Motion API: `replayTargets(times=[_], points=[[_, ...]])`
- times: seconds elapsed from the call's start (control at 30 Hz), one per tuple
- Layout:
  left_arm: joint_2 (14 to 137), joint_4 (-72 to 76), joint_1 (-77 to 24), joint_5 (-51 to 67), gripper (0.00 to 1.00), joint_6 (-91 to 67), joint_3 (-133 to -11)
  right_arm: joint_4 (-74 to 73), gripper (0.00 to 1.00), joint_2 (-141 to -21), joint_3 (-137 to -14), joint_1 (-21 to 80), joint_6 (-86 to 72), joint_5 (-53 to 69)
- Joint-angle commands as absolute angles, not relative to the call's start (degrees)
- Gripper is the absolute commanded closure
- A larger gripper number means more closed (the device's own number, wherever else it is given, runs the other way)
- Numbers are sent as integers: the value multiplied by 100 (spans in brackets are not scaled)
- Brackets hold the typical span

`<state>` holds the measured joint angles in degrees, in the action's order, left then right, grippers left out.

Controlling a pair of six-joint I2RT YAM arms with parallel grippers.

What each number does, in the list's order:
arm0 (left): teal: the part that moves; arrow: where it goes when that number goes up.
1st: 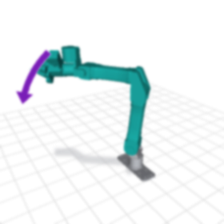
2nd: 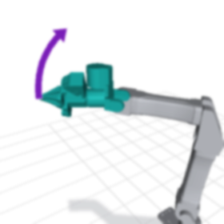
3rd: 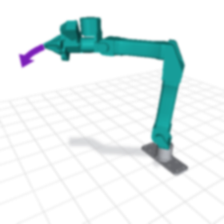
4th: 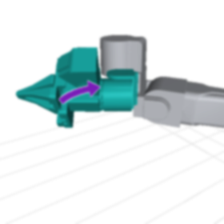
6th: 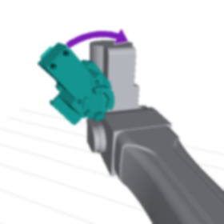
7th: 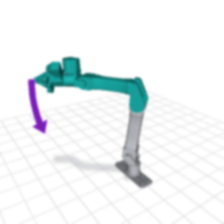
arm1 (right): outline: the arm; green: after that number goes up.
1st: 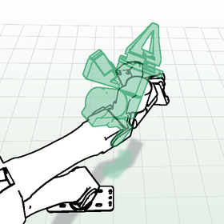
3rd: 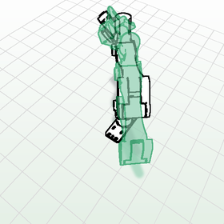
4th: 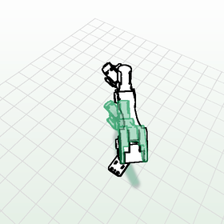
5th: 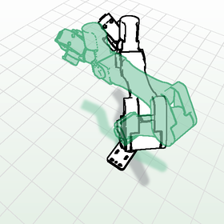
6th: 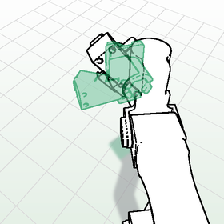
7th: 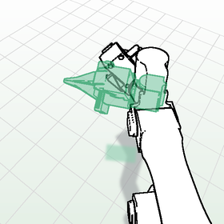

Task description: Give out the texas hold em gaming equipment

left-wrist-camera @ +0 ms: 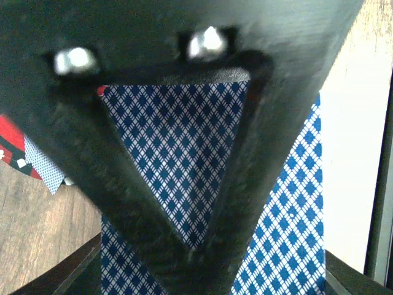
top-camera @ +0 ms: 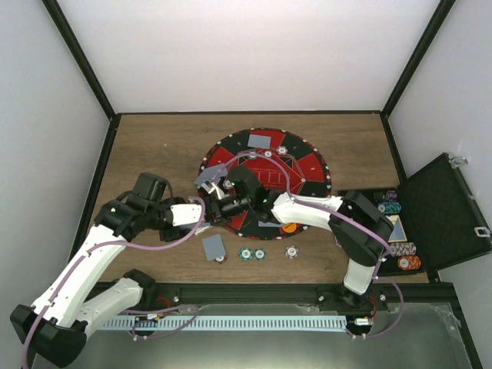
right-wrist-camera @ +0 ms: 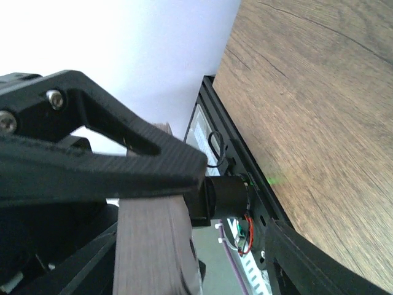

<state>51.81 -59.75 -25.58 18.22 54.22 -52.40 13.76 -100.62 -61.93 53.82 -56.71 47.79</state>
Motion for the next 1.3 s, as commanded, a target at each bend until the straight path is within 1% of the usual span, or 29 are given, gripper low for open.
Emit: replayTargets(times=[0.0,0.23,0.63,0.67,0.97,1.1,1.27], points=[[5170,-5875,-2549,1965,95,5421,-5440,1796,41,-10324,-6600,5438,-5923,5005],[5142,-5864,-2548,1926,95,5440,-5413,1850,44,-10312,-6365,5358,-6001,4980],[5137,-5855,-2545,1921,95,5462,-5432,1594,51,-9643,-5360,4822,-5808,4830],[5143,-5854,-2548,1917,95,5462,-5432,1586,52,-9596,-5339,4817,-5802,4821],[5148,-5845,-2544,1917,95,5451,-5406,1201,80,-9080,-5386,4780,-5661,4677],[5142,-5845,-2549,1907,95,5454,-5401,870,87,-8850,-5335,4664,-5480,4623],[5155,-5836,-2548,1916,95,5457,-5388,569,92,-8597,-5260,4511,-5291,4623]])
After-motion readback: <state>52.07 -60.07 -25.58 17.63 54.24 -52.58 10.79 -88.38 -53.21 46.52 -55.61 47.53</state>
